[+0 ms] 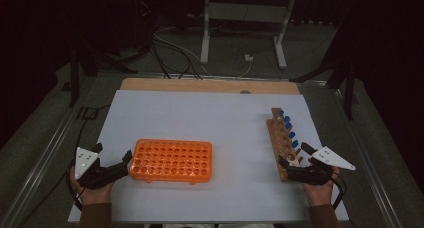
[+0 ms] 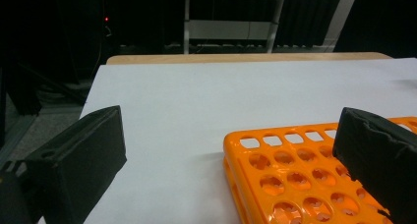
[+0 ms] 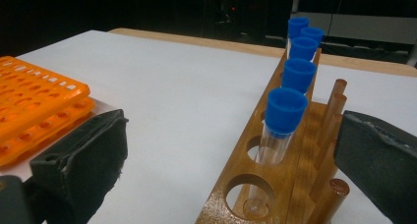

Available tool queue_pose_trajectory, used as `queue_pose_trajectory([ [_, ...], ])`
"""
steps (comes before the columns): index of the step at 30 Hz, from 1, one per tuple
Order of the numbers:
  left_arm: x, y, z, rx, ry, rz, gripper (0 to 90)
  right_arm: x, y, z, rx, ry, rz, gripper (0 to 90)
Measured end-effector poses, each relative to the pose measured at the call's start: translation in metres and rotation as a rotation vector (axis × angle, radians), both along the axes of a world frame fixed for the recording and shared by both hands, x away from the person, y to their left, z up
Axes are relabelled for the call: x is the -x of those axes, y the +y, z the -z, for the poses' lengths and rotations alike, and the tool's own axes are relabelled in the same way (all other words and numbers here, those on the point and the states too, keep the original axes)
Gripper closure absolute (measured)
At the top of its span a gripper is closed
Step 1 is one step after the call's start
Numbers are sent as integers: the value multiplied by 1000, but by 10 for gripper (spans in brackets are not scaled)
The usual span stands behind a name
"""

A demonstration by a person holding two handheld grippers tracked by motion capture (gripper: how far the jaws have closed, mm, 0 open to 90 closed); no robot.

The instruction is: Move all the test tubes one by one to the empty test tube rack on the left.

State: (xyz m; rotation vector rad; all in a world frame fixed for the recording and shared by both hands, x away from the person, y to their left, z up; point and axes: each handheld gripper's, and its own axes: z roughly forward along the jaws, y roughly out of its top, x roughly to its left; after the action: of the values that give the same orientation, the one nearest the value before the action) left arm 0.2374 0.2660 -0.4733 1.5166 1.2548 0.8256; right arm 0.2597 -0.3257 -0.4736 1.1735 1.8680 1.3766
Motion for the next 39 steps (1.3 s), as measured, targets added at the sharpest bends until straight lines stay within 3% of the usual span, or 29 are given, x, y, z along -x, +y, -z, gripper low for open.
queue_pose_trajectory([
  [8, 0, -2, 0, -29, -4, -23, 5, -1, -7, -3, -14, -7, 16, 0],
  [13, 0, 0, -1, -8, -9, -29, 5, -2, -9, -5, -7, -6, 10, 3],
  [17, 0, 2, 0, 20, -9, -34, 5, -3, -9, -8, 17, 8, -9, 62],
  [18, -1, 3, 0, 28, -9, -35, 5, -4, -9, -9, 12, 18, -13, 136],
  [22, -2, 4, 0, 51, -9, -34, 5, -6, -7, -9, 36, 21, 6, 228],
  [24, -2, 4, -1, 53, -11, -35, 5, -9, -6, -6, 44, 38, -2, 361],
  [25, -2, 4, -1, 55, -11, -34, 5, -9, -6, -6, 44, 38, -2, 361],
  [28, -2, 3, -1, 52, -12, -30, 5, -11, -5, -4, 61, 45, 1, 553],
  [39, -3, 0, -1, 46, -9, -21, 5, -13, -3, -3, 77, 52, 40, 712],
])
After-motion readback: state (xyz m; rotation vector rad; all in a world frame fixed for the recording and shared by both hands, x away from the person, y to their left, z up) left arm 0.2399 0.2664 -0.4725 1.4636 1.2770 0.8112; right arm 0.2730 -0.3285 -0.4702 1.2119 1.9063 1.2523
